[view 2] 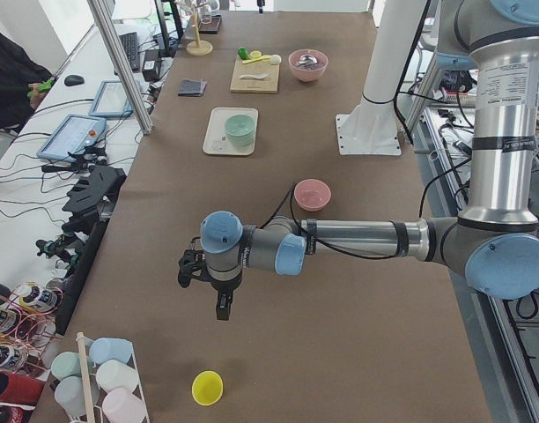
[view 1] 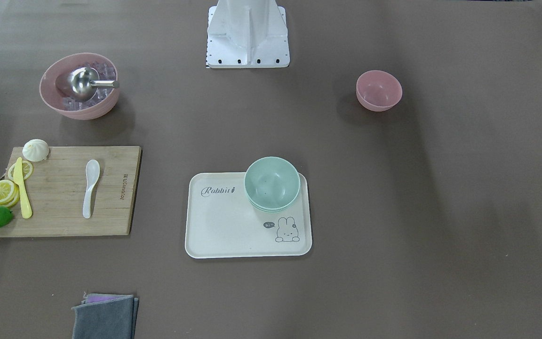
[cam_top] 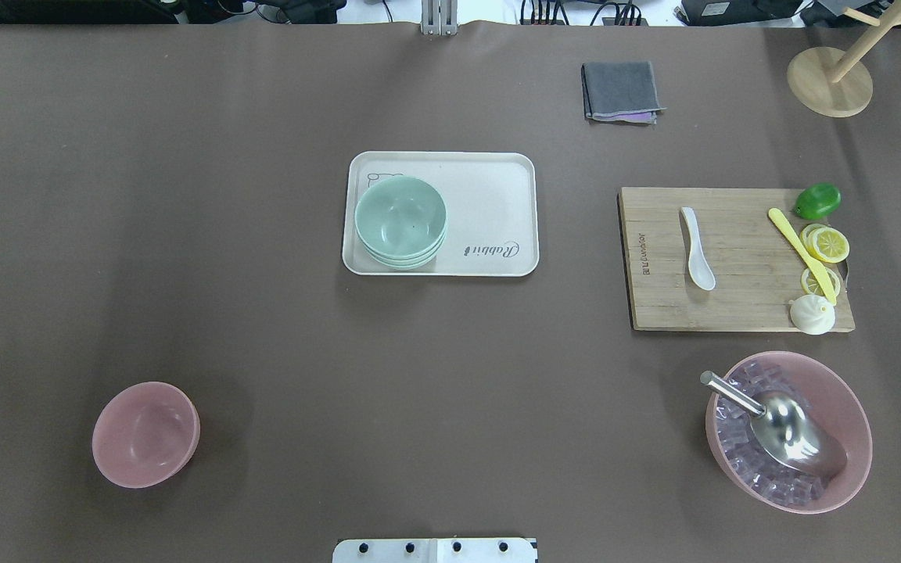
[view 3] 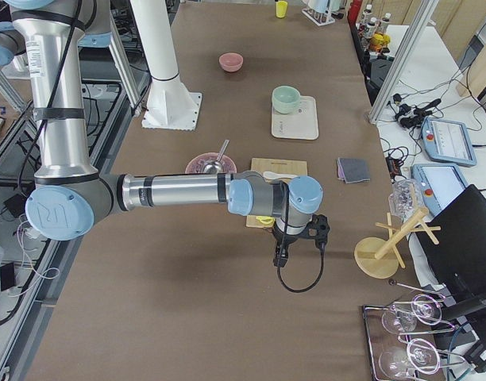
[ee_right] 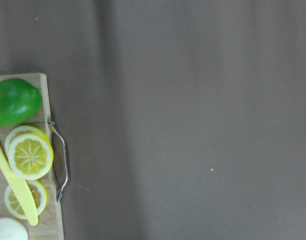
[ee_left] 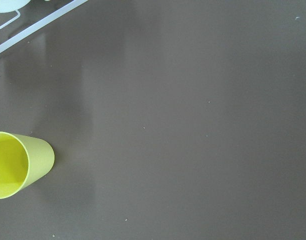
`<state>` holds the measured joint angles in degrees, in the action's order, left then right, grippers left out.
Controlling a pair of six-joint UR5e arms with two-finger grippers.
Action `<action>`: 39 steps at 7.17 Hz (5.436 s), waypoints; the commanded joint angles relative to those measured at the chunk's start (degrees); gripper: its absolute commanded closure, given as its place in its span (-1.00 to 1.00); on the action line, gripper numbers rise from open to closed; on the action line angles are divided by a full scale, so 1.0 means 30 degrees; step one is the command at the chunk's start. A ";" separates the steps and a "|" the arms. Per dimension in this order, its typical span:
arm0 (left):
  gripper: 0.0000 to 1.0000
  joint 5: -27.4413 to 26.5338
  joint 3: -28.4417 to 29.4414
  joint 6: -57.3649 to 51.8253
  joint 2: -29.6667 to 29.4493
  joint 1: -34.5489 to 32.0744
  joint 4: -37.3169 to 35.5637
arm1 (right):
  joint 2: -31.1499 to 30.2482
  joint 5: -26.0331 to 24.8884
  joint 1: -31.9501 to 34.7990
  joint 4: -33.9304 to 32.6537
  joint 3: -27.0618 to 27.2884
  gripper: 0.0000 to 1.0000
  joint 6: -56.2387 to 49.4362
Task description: Stack pink bowl on green and place spoon
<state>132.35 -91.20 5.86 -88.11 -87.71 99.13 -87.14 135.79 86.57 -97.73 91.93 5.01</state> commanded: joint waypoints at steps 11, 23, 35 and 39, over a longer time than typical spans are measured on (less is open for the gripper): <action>-0.94 -0.1081 0.0488 0.0070 -0.0366 0.0234 0.0091 | -0.0015 0.0234 0.0001 0.0028 0.0323 -1.00 0.0849; -0.93 -0.4273 -0.9604 2.2012 0.2401 1.5256 0.4776 | -0.0074 0.1259 -0.0175 0.0233 0.0704 -1.00 0.1582; 0.14 -0.6852 -0.8097 2.4239 0.4292 2.0302 1.0140 | 0.0190 0.1231 -0.0819 0.0233 0.0558 -1.00 0.1699; 1.00 -0.6706 -0.8036 2.4181 0.4495 2.0274 1.0170 | 0.0189 0.1260 -0.0820 0.0233 0.0587 -1.00 0.1670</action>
<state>112.00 -115.28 78.48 -74.96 -26.84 129.57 -86.60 139.57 84.12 -97.03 93.61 10.02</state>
